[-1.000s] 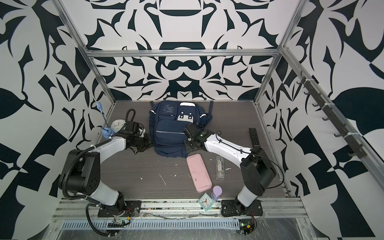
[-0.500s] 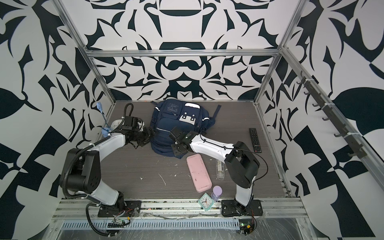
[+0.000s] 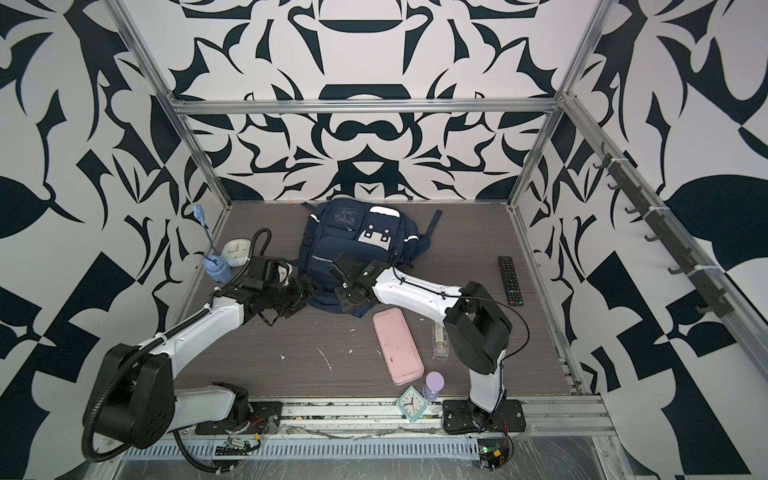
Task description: Pack the student bag
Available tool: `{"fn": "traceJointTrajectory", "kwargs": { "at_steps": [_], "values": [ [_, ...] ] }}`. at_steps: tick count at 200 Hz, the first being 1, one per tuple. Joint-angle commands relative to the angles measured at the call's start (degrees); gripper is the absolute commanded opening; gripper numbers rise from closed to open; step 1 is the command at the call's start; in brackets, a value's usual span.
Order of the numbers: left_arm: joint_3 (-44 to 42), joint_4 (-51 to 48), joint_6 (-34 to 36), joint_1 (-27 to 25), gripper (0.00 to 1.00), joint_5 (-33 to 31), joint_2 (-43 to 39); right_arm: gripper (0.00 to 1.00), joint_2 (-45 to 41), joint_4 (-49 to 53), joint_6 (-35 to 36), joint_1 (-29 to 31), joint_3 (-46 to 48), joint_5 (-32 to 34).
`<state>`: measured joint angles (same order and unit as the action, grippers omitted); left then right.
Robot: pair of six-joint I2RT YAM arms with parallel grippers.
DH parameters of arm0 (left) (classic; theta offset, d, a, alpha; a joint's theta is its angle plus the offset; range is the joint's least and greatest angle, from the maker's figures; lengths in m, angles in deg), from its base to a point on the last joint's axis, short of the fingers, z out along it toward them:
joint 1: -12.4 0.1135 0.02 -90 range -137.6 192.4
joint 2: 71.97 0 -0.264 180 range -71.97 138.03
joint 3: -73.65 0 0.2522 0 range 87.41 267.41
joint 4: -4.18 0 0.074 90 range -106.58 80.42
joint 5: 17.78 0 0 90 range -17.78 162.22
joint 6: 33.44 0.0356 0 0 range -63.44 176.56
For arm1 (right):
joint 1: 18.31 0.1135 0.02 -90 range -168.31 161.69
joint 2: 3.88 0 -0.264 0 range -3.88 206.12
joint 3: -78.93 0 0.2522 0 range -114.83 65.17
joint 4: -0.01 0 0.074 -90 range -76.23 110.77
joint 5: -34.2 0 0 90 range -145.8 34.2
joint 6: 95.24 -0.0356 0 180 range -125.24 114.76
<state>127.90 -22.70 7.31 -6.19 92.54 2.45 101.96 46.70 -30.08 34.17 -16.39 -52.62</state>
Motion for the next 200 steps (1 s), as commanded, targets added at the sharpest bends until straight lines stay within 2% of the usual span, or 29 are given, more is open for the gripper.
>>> {"fn": "traceJointTrajectory", "kwargs": {
  "at_steps": [1, 36, 52, 61, 68, 86, 105, 130, 176, 200],
  "values": [
    [1.9, 2.7, -3.7, -2.6, 0.8, -1.9, 2.0, 0.0, -0.9, -1.1, 0.9, 0.9, -2.7, -0.6],
    [5.5, 5.4, -4.1, -5.4, 0.75, -2.9, 8.1, 0.0, -1.6, -0.8, 0.8, 1.4, -2.0, -0.1],
    [5.8, 6.7, -4.1, -5.5, 0.69, -2.7, 10.9, 0.0, -2.2, -0.6, 0.8, 1.4, -1.4, 0.2],
    [5.8, 7.5, -4.1, -5.5, 0.61, -2.6, 12.0, 0.0, -2.8, -0.6, 0.7, 1.5, -0.9, 0.5],
    [6.1, 7.7, -3.7, -5.3, 0.51, -3.0, 12.5, 0.0, -3.3, -0.6, 0.7, 1.5, -0.5, 0.6],
    [6.9, 7.1, -2.3, -4.9, 0.16, -3.9, 13.6, 0.0, -4.7, -1.1, 1.4, 1.3, 0.8, -0.5],
    [8.1, 5.8, -0.9, -3.6, 0.0, -3.1, 14.3, 0.0, -6.3, -1.1, 2.0, 0.6, 2.6, -0.6],
    [8.6, 3.9, 1.1, -1.0, 0.0, -3.0, 13.1, 0.0, -8.2, -1.1, 2.0, -2.4, 5.8, -1.9],
    [8.1, 0.6, 4.7, 6.7, 0.0, -2.4, 10.2, 0.0, -12.1, -1.3, 3.8, -10.3, 11.5, -2.7],
    [8.3, -0.4, 5.8, 8.4, 0.0, -2.0, 10.2, 0.0, -12.8, -1.6, 5.0, -14.4, 12.8, -3.3]
  ]
}}
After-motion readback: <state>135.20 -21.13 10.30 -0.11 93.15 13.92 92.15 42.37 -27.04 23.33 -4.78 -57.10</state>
